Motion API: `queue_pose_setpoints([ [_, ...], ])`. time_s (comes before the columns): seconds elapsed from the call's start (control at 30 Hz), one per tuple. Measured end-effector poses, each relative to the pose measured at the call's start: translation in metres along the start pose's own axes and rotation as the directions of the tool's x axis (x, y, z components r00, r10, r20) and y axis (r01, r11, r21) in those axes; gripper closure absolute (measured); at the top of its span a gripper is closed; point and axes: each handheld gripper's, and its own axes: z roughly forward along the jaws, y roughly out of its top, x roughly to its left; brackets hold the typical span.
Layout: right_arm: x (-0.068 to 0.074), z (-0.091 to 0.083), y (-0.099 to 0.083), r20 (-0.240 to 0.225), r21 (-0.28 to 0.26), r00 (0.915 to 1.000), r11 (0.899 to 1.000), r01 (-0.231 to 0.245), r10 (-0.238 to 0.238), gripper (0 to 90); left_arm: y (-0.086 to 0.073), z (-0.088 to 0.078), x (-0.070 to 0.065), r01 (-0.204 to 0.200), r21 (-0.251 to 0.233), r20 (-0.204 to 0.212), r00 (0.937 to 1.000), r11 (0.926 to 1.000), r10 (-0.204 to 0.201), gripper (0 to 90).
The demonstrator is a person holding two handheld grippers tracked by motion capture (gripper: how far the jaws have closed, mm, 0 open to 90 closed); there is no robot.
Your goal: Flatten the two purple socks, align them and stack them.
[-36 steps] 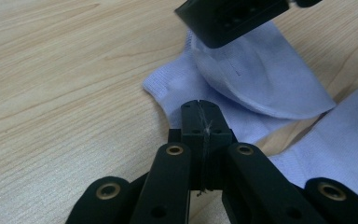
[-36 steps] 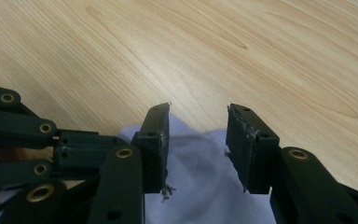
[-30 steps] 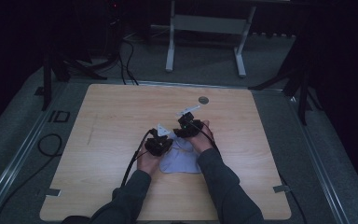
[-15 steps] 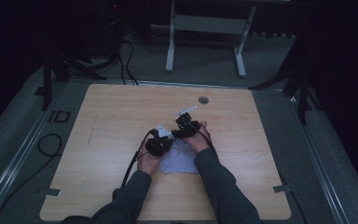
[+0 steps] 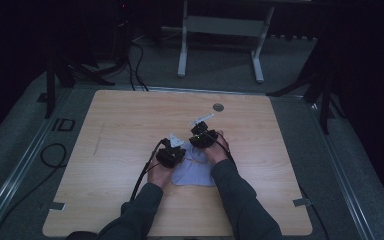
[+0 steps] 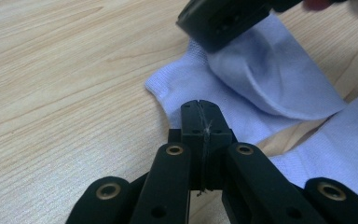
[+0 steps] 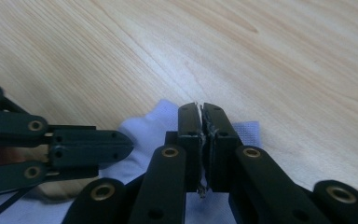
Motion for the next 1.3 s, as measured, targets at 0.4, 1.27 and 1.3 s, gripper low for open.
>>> queue_pose_setpoints([
  [0.4, -0.004, -0.026, -0.002, 0.004, -0.035, 0.9992, 0.999, 0.04, -0.04, 86.8, 0.0, 0.0, 0.0, 0.006, 0.0, 0.002, 1.0, 1.0, -0.006, 89.8],
  [1.27, -0.032, -0.058, -0.021, 0.045, -0.017, 0.9967, 0.997, 0.069, -0.068, 87.1, 0.0, 0.0, 0.002, 0.022, 0.003, 0.014, 0.9997, 0.9997, -0.023, 89.8],
  [1.3, -0.033, -0.058, -0.022, 0.048, -0.016, 0.9967, 0.998, 0.066, -0.066, 87.1, 0.0, 0.0, 0.002, 0.026, 0.002, 0.015, 0.9995, 0.9996, -0.026, 89.8],
])
